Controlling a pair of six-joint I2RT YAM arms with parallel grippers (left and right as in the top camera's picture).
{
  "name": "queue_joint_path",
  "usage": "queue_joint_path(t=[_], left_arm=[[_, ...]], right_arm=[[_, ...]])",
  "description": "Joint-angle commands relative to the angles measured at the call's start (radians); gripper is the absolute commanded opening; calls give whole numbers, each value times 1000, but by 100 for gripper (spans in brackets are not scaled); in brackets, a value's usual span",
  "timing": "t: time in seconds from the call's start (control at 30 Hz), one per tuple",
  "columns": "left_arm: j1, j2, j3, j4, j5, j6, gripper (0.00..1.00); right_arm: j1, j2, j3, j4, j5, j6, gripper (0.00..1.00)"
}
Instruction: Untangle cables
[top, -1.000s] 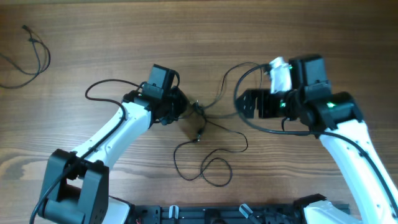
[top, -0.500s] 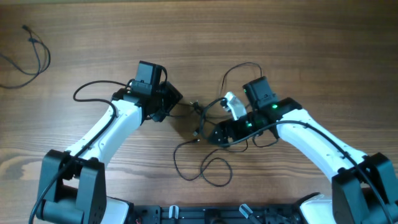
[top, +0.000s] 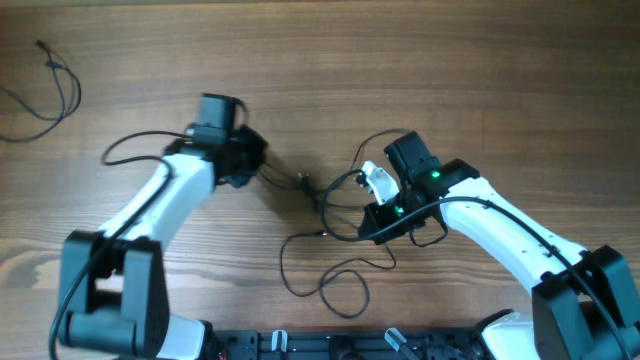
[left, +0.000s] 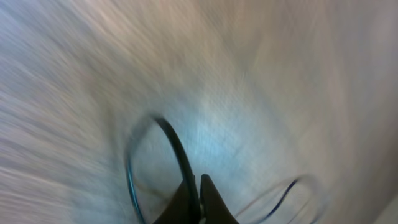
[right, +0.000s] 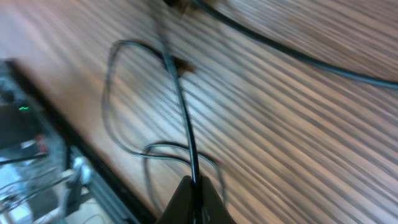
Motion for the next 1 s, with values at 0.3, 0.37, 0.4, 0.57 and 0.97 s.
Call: queue_joint_path(t=[0.3, 0.37, 0.4, 0.57, 0.97], left_arm=[[503, -237, 27, -238, -14, 74, 4], [519, -237, 27, -257, -14, 73, 4], [518, -237, 27, -257, -12, 73, 4], [436, -237, 27, -255, 72, 74, 5], [359, -235, 27, -230, 23, 127, 79]], right_arm=[[-631, -402, 145, -92, 217, 177, 5], [-659, -420, 145, -97, 175, 176, 4], [-655, -418, 145, -100, 145, 162, 4], [-505, -370, 143, -19, -153, 6, 4], [61, -203, 144, 168, 263, 125, 100]])
